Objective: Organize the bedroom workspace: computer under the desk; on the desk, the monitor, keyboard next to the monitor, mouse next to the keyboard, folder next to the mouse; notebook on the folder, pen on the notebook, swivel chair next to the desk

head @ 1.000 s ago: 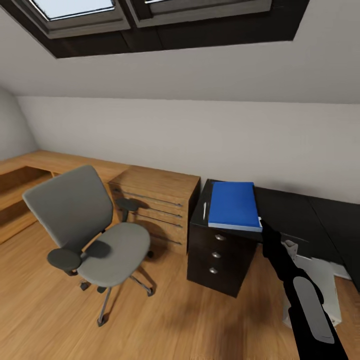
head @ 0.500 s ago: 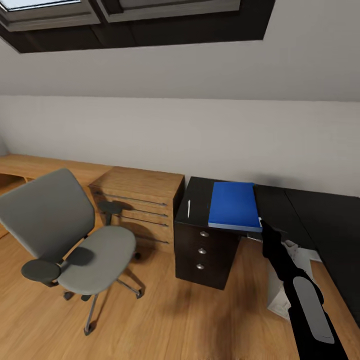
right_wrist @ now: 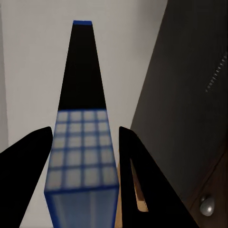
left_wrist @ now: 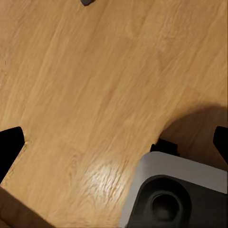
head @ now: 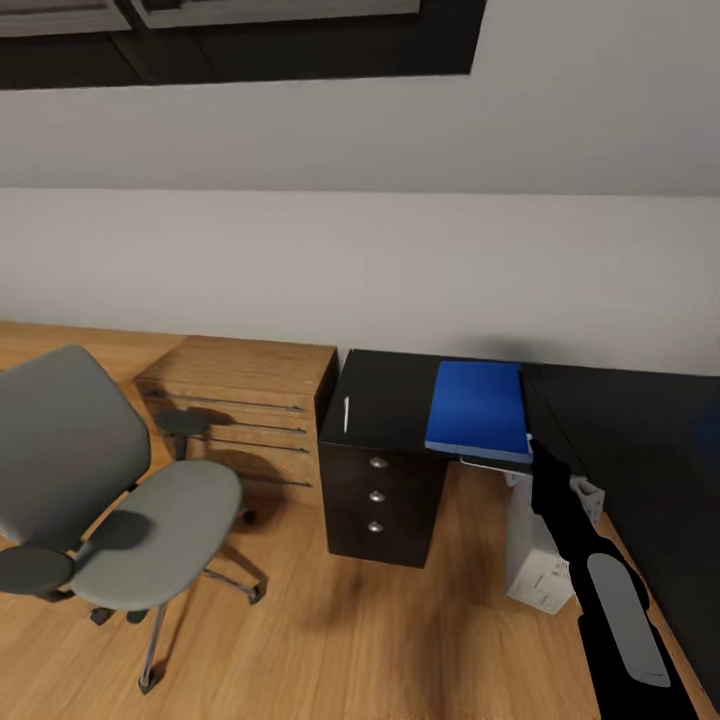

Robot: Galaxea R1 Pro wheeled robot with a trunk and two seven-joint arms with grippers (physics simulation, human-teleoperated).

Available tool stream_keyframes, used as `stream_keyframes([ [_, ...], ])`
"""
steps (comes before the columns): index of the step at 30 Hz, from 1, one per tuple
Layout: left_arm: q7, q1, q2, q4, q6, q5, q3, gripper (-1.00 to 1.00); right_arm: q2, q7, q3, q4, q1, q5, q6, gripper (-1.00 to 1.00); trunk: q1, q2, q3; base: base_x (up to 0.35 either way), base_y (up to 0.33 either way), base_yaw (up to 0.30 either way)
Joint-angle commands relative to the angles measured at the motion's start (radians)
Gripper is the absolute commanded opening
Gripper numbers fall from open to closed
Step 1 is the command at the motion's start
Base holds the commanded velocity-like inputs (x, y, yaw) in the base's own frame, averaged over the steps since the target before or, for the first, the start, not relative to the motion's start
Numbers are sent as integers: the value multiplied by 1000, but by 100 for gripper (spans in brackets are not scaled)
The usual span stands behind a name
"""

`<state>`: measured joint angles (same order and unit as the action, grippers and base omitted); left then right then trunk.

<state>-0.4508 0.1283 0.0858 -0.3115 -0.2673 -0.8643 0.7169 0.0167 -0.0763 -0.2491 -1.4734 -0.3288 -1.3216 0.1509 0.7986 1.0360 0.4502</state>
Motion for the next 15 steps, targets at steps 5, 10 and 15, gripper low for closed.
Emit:
stream_keyframes([
  [5, 326, 1, 5, 162, -188, -8, 9, 100, 6, 0, -1, 15, -1, -11, 1, -100, 0, 1, 5, 0, 0, -160],
  [10, 419, 1, 2, 189, -251, -9, 11, 100, 8, 5, 1, 17, -1, -17, 7, -100, 0, 1, 5, 0, 0, -20],
  [15, 435, 1, -1, 195, -260, -14, 13, 100, 25, 6, 3, 19, -1, -16, 3, -100, 0, 1, 6, 20, 0, -1],
])
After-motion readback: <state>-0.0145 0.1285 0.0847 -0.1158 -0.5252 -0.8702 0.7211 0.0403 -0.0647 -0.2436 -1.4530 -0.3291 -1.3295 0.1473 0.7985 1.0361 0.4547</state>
